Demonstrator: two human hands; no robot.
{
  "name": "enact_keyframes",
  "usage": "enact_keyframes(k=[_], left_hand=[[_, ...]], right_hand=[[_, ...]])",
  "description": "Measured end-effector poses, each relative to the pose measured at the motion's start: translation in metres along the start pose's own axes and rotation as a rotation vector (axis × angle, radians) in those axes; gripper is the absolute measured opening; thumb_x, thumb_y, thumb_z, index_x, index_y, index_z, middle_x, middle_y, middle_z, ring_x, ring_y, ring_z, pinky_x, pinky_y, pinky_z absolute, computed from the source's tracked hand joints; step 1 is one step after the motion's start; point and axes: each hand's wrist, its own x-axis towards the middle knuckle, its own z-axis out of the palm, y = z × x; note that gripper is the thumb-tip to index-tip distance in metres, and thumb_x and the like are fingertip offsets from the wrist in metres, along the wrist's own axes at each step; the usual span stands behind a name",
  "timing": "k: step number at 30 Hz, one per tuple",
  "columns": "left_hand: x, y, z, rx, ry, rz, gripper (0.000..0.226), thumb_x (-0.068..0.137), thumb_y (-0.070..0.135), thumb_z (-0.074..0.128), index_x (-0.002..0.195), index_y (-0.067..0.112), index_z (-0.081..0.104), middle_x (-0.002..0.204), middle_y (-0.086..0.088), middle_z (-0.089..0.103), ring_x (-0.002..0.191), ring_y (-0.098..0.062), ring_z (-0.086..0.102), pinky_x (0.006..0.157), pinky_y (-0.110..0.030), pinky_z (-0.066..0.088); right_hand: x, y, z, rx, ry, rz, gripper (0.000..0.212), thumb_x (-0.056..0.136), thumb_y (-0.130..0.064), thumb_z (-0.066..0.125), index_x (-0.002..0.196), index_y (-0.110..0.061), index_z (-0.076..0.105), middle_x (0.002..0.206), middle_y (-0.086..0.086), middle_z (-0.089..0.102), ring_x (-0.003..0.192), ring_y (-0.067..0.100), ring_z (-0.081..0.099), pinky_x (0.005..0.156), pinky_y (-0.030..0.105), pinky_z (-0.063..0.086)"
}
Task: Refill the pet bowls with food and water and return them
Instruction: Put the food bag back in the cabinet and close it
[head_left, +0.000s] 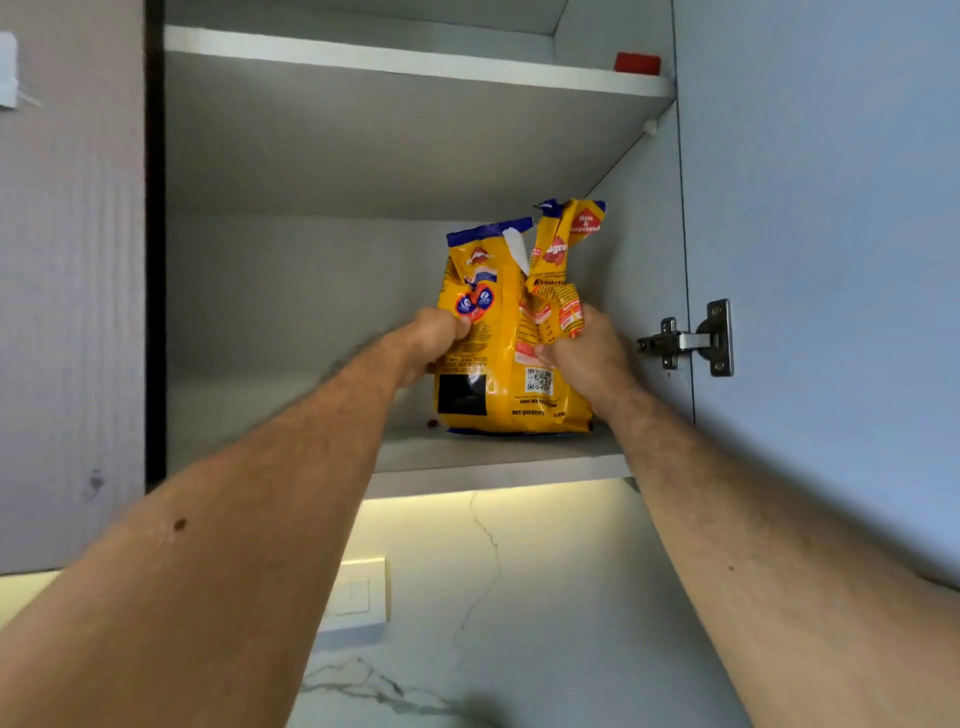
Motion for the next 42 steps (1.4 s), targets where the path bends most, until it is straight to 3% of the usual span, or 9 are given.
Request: enact_keyframes(k=[6,12,17,22,30,33,36,39,42], left_hand=[[0.045,0.015,0.008,0.410,-0.045,0.051,0.010,0.101,0.021,0.055,0.092,0.020,0.052,0.093,-0.004,0.062,0.084,-0.020,0.064,0.077,-0.040,0.055],[0.077,0.010,0.027,0.684,0.067,0.176,0.016,0.100,0.020,0.056,0.114,0.013,0.052,0.109,-0.010,0.061,0.086,-0.023,0.063,0.065,-0.034,0.054],[0.090,-0.010,0.039,0.669,0.175,0.246,0.024,0.099,0.022,0.055,0.120,0.010,0.056,0.122,-0.016,0.062,0.093,-0.025,0.057,0.071,-0.036,0.047],[0.079,-0.014,0.033,0.586,0.193,-0.037,0.047,0.095,0.047,0.061,0.117,0.007,0.047,0.097,-0.013,0.061,0.069,-0.024,0.065,0.052,-0.032,0.053],[0.066,-0.026,0.031,0.164,-0.321,-0.106,0.020,0.097,0.013,0.051,0.089,0.012,0.069,0.090,-0.006,0.070,0.085,-0.019,0.067,0.077,-0.033,0.060],[0.064,-0.026,0.039,0.113,-0.410,-0.037,0.054,0.086,0.003,0.071,0.132,0.017,0.046,0.119,0.000,0.062,0.116,-0.023,0.059,0.104,-0.041,0.048],[0.062,-0.026,0.050,0.276,-0.316,0.086,0.095,0.077,0.017,0.085,0.150,0.024,0.023,0.134,-0.003,0.051,0.115,-0.027,0.057,0.085,-0.043,0.055],[0.062,-0.026,0.052,0.628,-0.062,0.226,0.097,0.067,0.043,0.090,0.142,0.017,0.034,0.139,-0.009,0.041,0.119,-0.030,0.055,0.075,-0.041,0.061],[0.065,-0.028,0.055,0.599,-0.189,0.195,0.074,0.078,0.044,0.082,0.137,0.016,0.047,0.133,-0.010,0.057,0.110,-0.032,0.064,0.061,-0.034,0.059]], right_hand=[[0.015,0.025,0.005,-0.081,0.048,-0.017,0.038,0.085,-0.015,0.084,0.118,-0.020,0.065,0.098,-0.007,0.067,0.079,0.008,0.059,0.057,0.019,0.040],[0.025,0.035,0.003,-0.128,-0.007,0.067,0.070,0.076,-0.025,0.092,0.135,-0.023,0.055,0.114,-0.004,0.068,0.099,0.019,0.064,0.069,0.026,0.044],[0.022,0.043,0.001,-0.152,-0.246,0.113,0.131,0.057,-0.019,0.102,0.160,-0.036,0.023,0.136,-0.007,0.061,0.124,0.025,0.060,0.108,0.050,0.048],[0.019,0.051,0.001,-0.208,-0.334,0.110,0.155,0.048,-0.013,0.104,0.164,-0.034,0.004,0.137,-0.011,0.056,0.126,0.018,0.056,0.114,0.042,0.044],[0.015,0.049,-0.007,-0.387,-0.071,0.217,0.120,0.052,-0.021,0.105,0.150,-0.018,0.035,0.144,0.004,0.060,0.130,0.028,0.059,0.106,0.036,0.047],[0.011,0.046,-0.006,-0.397,-0.049,0.265,0.115,0.059,-0.021,0.102,0.151,-0.017,0.033,0.145,0.005,0.058,0.131,0.032,0.058,0.103,0.039,0.048],[0.006,0.038,-0.005,-0.351,0.038,0.251,0.098,0.065,-0.028,0.094,0.146,-0.019,0.039,0.138,0.006,0.062,0.124,0.033,0.061,0.092,0.034,0.047],[-0.005,0.027,-0.005,-0.429,0.140,0.149,0.078,0.063,-0.044,0.071,0.133,-0.019,0.048,0.126,0.010,0.067,0.115,0.038,0.064,0.092,0.041,0.051],[-0.008,0.027,-0.004,-0.521,0.209,0.038,0.062,0.077,-0.034,0.076,0.128,-0.014,0.049,0.122,0.014,0.067,0.112,0.041,0.065,0.085,0.040,0.051]])
